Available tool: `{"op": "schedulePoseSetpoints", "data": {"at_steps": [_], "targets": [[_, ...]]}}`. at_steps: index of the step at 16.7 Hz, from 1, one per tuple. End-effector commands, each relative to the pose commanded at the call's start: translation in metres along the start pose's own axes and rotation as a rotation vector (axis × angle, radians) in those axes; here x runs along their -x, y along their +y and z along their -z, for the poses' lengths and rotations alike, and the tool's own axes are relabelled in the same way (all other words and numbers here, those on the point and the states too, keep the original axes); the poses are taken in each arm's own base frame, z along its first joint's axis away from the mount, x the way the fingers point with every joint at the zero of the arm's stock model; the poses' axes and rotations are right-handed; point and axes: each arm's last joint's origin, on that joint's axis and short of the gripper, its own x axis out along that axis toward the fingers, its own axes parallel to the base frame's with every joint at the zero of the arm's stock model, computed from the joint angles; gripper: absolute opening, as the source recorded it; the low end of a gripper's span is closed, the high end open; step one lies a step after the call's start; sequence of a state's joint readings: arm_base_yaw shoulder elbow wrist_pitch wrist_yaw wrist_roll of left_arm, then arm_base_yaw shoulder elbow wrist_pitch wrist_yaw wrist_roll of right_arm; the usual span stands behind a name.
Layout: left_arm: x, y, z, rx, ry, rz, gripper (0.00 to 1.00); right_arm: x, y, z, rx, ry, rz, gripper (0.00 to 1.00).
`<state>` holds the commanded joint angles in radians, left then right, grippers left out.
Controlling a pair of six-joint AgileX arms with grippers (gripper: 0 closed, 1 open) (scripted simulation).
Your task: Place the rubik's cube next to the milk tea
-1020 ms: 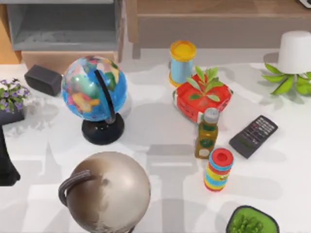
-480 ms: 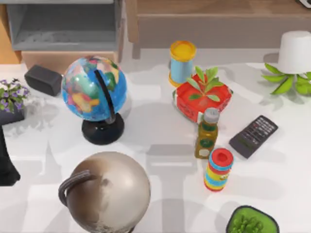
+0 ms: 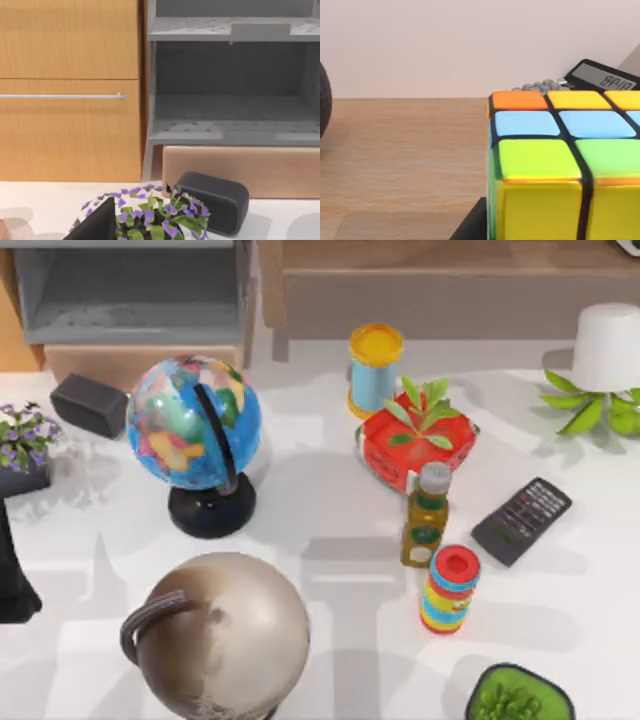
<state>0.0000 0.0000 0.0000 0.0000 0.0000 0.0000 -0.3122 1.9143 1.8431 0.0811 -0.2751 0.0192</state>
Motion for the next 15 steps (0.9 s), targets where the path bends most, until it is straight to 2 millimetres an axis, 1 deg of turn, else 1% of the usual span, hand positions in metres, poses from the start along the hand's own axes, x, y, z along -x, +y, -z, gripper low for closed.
{"op": "schedulePoseSetpoints", "data": {"at_steps": [2,3,4,6,8,9,11,13,15], "targets": [[0.000,0.000,0.000,0.000,0.000,0.000,1.00,0.016,-0.001,-0.017,0.000,-0.008,0.029,0.00],[0.000,0.000,0.000,0.000,0.000,0.000,1.00,0.029,-0.003,-0.026,-0.003,-0.005,0.053,0.00],[0.000,0.000,0.000,0.000,0.000,0.000,1.00,0.044,-0.004,-0.036,-0.006,0.004,0.082,0.00],[0.000,0.000,0.000,0.000,0.000,0.000,1.00,0.082,-0.006,-0.051,-0.014,0.042,0.150,0.00],[0.000,0.000,0.000,0.000,0.000,0.000,1.00,0.122,-0.005,-0.056,-0.019,0.113,0.223,0.00],[0.000,0.000,0.000,0.000,0.000,0.000,1.00,0.141,-0.004,-0.053,-0.019,0.165,0.259,0.00],[0.000,0.000,0.000,0.000,0.000,0.000,1.00,0.175,-0.001,-0.034,-0.015,0.306,0.320,0.00],[0.000,0.000,0.000,0.000,0.000,0.000,1.00,0.204,0.002,-0.003,-0.004,0.490,0.361,0.00],[0.000,0.000,0.000,0.000,0.000,0.000,1.00,0.230,0.007,0.037,0.014,0.704,0.368,0.00]]}}
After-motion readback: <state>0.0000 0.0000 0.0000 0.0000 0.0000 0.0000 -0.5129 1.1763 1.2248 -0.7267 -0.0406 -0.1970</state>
